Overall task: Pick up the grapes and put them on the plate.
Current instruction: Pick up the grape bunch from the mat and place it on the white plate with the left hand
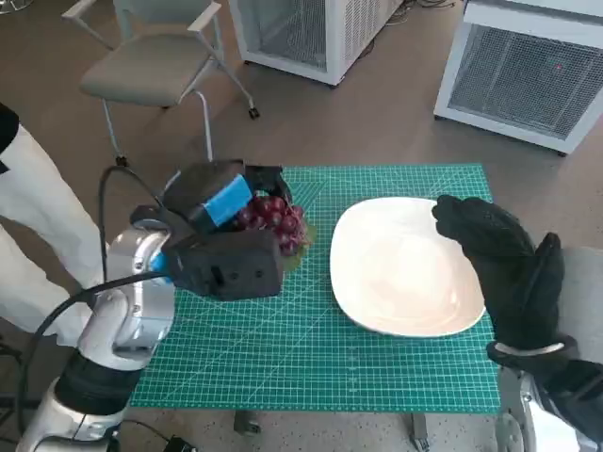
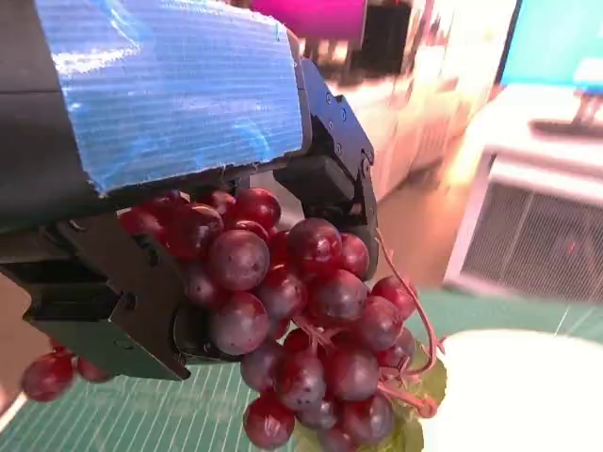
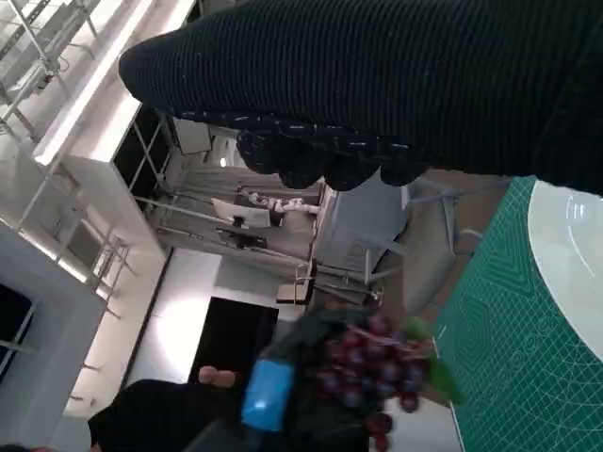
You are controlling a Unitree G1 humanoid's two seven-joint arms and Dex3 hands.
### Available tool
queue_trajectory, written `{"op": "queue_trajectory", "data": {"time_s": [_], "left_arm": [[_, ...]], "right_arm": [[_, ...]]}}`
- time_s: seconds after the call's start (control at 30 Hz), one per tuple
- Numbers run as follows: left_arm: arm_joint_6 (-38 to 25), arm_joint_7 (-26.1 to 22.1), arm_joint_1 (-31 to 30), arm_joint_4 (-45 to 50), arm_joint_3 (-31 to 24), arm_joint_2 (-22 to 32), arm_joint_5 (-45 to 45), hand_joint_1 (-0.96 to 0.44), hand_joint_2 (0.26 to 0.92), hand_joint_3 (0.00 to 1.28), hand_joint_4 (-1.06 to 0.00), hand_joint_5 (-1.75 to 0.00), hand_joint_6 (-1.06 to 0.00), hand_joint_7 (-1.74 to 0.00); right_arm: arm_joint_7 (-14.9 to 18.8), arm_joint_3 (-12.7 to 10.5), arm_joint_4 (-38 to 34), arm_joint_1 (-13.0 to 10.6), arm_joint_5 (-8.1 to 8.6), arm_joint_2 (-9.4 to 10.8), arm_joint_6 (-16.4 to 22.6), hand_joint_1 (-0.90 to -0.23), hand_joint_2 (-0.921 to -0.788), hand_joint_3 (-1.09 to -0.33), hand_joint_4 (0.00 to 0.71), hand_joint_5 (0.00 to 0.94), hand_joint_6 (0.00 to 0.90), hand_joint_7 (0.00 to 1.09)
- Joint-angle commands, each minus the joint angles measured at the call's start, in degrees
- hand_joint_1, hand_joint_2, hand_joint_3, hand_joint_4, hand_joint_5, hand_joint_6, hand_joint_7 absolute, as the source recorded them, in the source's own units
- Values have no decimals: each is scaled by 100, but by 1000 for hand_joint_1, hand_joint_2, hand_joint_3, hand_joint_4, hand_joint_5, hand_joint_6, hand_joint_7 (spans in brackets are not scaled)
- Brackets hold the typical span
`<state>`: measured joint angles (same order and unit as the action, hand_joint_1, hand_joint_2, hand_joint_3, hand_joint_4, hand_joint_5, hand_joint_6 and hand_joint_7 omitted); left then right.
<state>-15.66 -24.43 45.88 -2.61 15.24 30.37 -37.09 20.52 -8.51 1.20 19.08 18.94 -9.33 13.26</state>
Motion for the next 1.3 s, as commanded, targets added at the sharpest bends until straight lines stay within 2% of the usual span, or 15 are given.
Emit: {"op": "queue_trajectory", "data": {"time_s": [0.03,0.43,0.67,0.87,0.97,1.2,1.3], "left_arm": [[-22,-32,-126,163,-57,-13,47,2,884,82,-695,-1274,-763,-908],[24,-141,11,121,77,-249,131,2,901,42,-700,-1309,-794,-826],[90,-109,473,-288,403,-690,58,2,903,40,-684,-1331,-812,-801],[92,-302,983,-606,748,-1103,19,2,905,40,-682,-1342,-808,-795],[125,-380,1239,-834,857,-1286,49,2,905,40,-697,-1314,-784,-837],[372,-677,2083,-1891,1065,-1838,292,1,914,31,-747,-1091,-676,-1128],[499,-756,2389,-2317,1103,-2034,376,1,908,39,-759,-1135,-681,-1068]], "right_arm": [[-2,-3,-94,-65,-18,7,-4,-444,-921,-632,420,642,171,941],[-14,-21,2,-174,-2,26,25,-445,-921,-631,421,641,172,940],[-44,-73,163,-307,6,13,20,-443,-921,-632,420,641,172,942],[-112,-127,392,-456,-1,0,-28,-451,-921,-631,416,640,171,946],[-148,-148,486,-530,-5,4,-37,-453,-921,-631,416,640,170,948],[-229,-208,720,-718,16,21,-42,-455,-921,-629,415,642,168,953],[-263,-233,804,-765,31,20,-68,-455,-921,-627,414,643,167,955]]}}
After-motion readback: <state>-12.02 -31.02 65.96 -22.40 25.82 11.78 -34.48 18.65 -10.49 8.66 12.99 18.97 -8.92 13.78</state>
